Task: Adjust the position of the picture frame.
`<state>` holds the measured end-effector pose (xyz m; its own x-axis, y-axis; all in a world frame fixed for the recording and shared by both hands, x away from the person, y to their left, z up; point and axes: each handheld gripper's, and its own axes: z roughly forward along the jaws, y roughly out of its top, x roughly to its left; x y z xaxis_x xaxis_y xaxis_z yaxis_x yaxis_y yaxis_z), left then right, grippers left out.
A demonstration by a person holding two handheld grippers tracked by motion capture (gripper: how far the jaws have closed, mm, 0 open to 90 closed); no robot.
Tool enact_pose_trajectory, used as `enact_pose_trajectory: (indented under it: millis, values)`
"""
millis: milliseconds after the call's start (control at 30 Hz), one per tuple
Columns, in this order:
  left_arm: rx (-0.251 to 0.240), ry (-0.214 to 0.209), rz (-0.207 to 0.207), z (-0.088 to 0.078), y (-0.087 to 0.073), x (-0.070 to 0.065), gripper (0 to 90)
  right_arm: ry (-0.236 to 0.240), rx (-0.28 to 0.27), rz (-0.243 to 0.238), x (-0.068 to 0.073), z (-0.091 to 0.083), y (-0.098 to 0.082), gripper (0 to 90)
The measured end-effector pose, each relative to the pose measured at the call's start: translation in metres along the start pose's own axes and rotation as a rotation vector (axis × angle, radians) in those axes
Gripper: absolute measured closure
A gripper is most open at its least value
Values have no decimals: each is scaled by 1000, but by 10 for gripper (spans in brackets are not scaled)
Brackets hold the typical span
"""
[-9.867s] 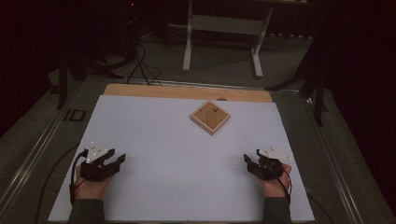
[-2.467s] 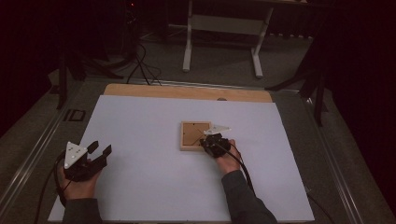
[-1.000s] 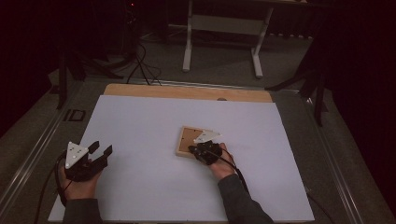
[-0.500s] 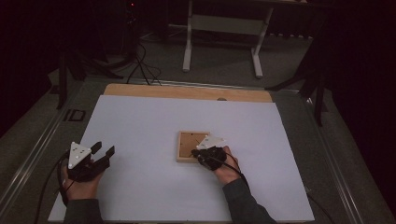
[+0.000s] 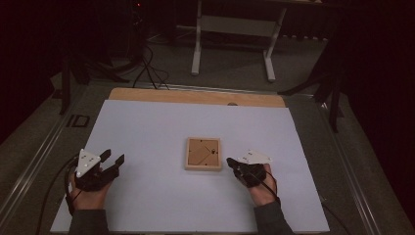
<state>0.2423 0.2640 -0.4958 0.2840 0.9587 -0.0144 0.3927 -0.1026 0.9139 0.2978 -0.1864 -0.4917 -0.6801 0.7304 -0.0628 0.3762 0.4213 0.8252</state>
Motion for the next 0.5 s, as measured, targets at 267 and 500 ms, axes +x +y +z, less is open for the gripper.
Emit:
enact_pose_trajectory:
  millis: [267,500]
  values:
    - [-3,-16,8,0,2,-4,472,-28,-63,27,-2,-9,-4,875]
    - [5,-24,18,2,2,-8,472,-21,-64,21,-1,-4,-6,876]
